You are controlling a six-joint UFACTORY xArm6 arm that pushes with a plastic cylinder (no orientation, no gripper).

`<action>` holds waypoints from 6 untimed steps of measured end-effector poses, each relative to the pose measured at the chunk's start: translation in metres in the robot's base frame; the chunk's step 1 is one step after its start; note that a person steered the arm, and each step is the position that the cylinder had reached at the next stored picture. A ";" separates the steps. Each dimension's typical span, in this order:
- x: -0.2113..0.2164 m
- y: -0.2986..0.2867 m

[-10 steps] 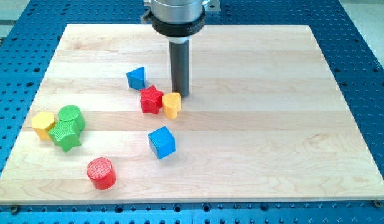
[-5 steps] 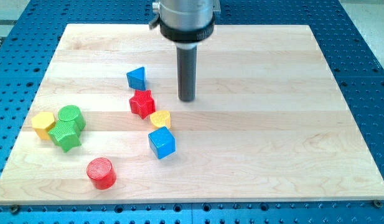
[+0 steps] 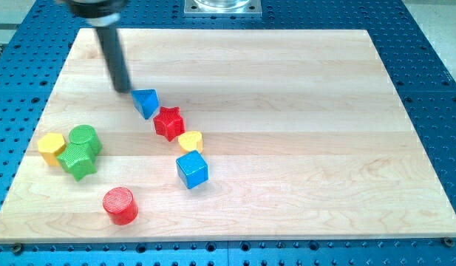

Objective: Keep blue blocks and the red star and the heart in a diagonal line

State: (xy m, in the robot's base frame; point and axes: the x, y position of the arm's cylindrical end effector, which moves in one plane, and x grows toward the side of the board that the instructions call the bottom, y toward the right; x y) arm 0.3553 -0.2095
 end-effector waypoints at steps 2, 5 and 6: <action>0.071 -0.005; 0.071 0.055; 0.070 0.056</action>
State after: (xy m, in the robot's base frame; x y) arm 0.4253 -0.1534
